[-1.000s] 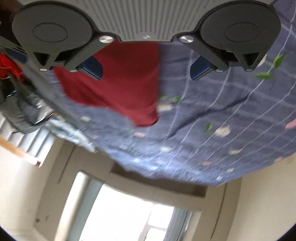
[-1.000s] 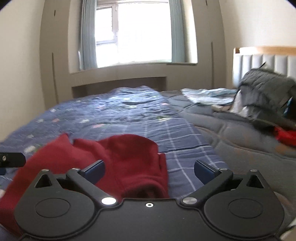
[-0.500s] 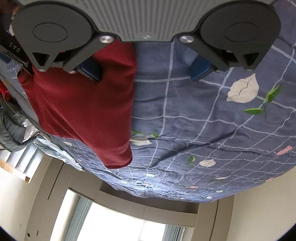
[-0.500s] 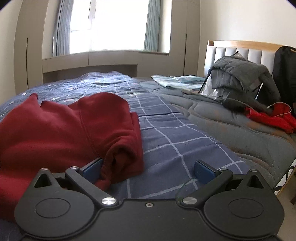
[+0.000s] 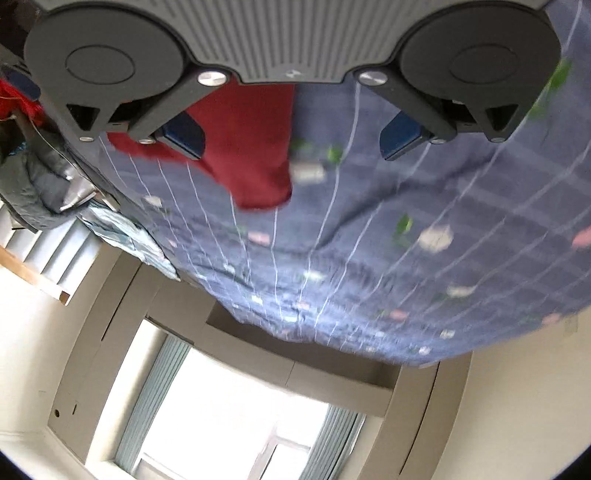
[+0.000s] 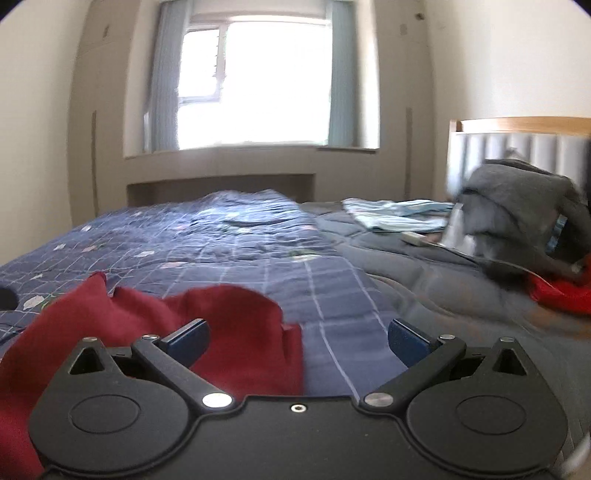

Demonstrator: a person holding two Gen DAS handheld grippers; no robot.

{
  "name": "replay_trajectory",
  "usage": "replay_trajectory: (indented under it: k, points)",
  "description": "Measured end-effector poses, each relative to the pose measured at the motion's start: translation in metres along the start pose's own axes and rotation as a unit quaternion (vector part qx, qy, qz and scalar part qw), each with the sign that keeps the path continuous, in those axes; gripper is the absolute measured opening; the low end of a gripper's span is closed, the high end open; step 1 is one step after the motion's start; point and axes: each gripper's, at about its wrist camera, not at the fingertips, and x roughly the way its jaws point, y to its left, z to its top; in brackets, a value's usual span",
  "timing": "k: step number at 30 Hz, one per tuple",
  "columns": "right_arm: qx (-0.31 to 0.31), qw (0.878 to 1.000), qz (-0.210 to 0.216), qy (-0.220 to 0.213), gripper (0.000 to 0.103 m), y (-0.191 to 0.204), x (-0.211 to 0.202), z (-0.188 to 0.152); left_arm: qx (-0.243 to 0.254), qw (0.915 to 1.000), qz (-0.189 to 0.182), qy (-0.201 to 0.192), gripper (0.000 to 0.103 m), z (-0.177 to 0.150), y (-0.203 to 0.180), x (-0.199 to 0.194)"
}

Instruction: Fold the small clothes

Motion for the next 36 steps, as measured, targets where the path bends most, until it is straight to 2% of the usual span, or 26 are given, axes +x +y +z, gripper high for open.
replay_trajectory:
  k: [3,6,8,13,22,36]
  points:
    - [-0.018,1.0,0.003,0.021,0.102,0.004,0.033,0.012,0.019,0.9992,0.024,0.027,0.103,0.007,-0.01,0.037]
    - [-0.058,0.996,-0.028,0.065,0.102,0.01,0.062,0.005,0.039,0.9953,0.059,0.066,0.103,-0.004,-0.013,0.068]
    - [-0.065,0.992,-0.05,0.092,0.102,0.009,0.075,-0.007,0.048,0.993,0.079,0.073,0.103,-0.014,-0.011,0.078]
    - [0.007,0.995,-0.04,0.092,0.102,-0.013,0.08,-0.025,0.034,0.9939,0.072,0.076,0.103,-0.022,-0.004,0.083]
    - [0.037,0.994,-0.04,0.096,0.102,-0.02,0.083,-0.028,0.042,0.9932,0.084,0.069,0.103,-0.024,-0.008,0.084]
    - [0.034,0.994,-0.042,0.095,0.102,-0.02,0.083,-0.028,0.038,0.9935,0.081,0.07,0.103,-0.024,-0.006,0.084]
